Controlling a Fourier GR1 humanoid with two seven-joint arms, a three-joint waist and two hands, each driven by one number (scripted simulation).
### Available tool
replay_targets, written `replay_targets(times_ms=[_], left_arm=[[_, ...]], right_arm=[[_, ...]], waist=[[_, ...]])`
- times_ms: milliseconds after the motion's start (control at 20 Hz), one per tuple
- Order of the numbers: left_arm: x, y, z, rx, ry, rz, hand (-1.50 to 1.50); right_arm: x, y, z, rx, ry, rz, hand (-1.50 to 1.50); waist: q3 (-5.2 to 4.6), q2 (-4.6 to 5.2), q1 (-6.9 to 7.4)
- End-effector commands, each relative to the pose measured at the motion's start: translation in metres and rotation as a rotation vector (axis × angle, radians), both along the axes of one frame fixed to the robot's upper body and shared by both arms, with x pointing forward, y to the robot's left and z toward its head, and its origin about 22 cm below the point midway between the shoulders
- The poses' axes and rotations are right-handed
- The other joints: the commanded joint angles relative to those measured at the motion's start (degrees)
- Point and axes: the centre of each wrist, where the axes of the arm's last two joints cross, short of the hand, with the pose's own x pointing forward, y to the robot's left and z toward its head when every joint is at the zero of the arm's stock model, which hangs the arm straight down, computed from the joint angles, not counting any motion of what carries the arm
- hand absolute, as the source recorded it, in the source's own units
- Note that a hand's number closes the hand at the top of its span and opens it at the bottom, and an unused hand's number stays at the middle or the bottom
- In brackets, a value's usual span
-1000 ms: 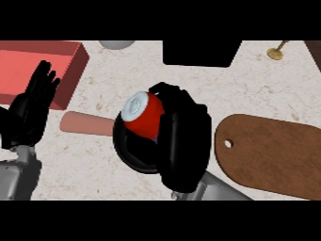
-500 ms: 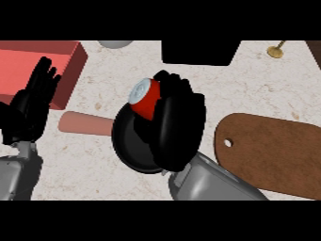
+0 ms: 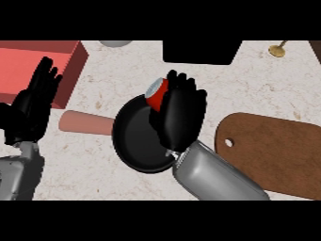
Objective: Pick the can from the cutting board and place it in the pot
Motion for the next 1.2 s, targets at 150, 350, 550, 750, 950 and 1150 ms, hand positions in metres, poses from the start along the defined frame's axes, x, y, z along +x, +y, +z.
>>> replay_targets(times_ms=[150, 350, 550, 750, 950, 1150], left_arm=[[-0.004, 0.001, -0.003, -0.003, -0.009, -0.005, 0.00], [0.004, 0.007, 0.004, -0.007, -0.016, -0.021, 0.00], [0.001, -0.005, -0.005, -0.004, -0.010, -0.011, 0.00], [0.000, 0.008, -0.003, -0.008, -0.005, 0.002, 0.00], [-0.002, 0.004, 0.007, -0.005, -0.013, 0.016, 0.00], [-0.014, 0.009, -0.009, 0.004, 0.007, 0.039, 0.00]], right_arm=[[0.006, -0.014, -0.025, 0.340, 0.166, -0.230, -1.50], [0.009, -0.019, -0.031, 0.465, 0.200, -0.110, -1.50], [0.003, -0.020, -0.032, 0.607, 0.088, 0.016, -1.50], [0.004, -0.024, -0.013, 0.770, -0.073, 0.079, -1.50], [-0.003, -0.026, -0.028, 0.864, -0.160, 0.089, -1.50], [-0.023, -0.031, -0.042, 0.912, -0.198, 0.095, -1.50]], waist=[[0.17, 0.49, 1.01], [0.19, 0.87, 1.06], [0.26, 0.74, 0.74], [0.21, 0.25, -0.09], [0.20, -0.08, -0.92], [0.11, -0.30, -2.31]])
